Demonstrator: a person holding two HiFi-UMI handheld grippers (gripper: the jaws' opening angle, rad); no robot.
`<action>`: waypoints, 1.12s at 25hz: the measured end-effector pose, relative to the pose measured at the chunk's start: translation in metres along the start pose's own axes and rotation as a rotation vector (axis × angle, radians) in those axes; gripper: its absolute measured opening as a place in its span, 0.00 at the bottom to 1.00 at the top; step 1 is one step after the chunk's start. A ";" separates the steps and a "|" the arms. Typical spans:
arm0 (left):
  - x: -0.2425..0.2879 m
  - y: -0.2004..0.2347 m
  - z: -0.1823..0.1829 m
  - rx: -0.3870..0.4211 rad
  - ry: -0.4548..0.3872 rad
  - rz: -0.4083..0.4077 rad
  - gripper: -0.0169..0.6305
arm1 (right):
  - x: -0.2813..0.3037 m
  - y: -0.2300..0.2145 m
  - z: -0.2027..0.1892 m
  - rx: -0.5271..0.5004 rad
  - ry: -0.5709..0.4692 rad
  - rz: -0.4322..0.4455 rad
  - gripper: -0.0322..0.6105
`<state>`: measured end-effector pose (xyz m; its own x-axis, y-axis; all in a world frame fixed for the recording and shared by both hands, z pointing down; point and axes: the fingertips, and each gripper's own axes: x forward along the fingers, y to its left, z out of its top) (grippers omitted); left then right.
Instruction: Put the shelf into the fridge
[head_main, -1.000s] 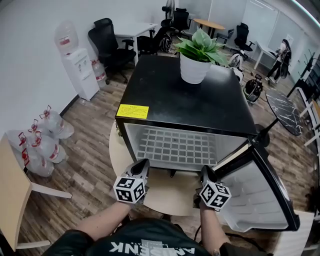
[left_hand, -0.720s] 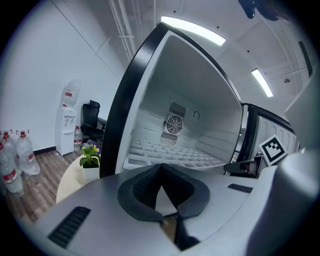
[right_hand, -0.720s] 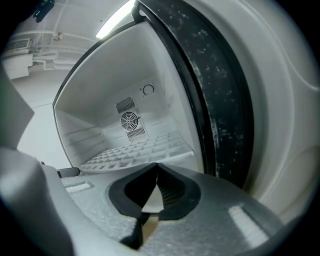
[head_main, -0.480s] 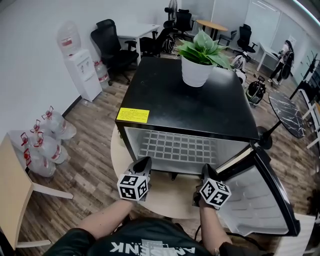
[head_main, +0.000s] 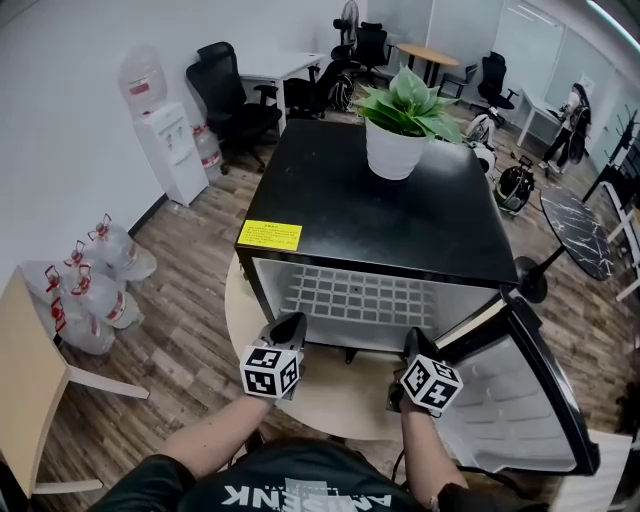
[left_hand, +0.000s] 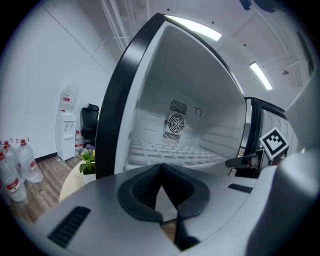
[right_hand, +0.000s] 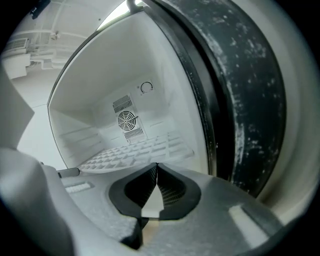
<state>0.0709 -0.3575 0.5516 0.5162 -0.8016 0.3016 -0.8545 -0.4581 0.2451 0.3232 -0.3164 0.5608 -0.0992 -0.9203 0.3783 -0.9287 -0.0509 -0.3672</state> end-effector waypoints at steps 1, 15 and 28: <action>0.000 0.001 0.000 0.003 0.000 0.002 0.03 | 0.001 0.000 0.000 -0.006 0.000 0.005 0.06; -0.079 -0.028 0.036 0.060 -0.070 -0.221 0.03 | -0.045 0.068 0.027 -0.034 -0.079 0.134 0.06; -0.168 0.023 0.120 0.100 -0.177 -0.097 0.03 | -0.102 0.173 0.060 -0.171 -0.154 0.243 0.06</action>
<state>-0.0430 -0.2793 0.3960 0.5853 -0.8030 0.1127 -0.8076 -0.5647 0.1701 0.1941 -0.2541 0.4076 -0.2823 -0.9460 0.1594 -0.9323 0.2315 -0.2778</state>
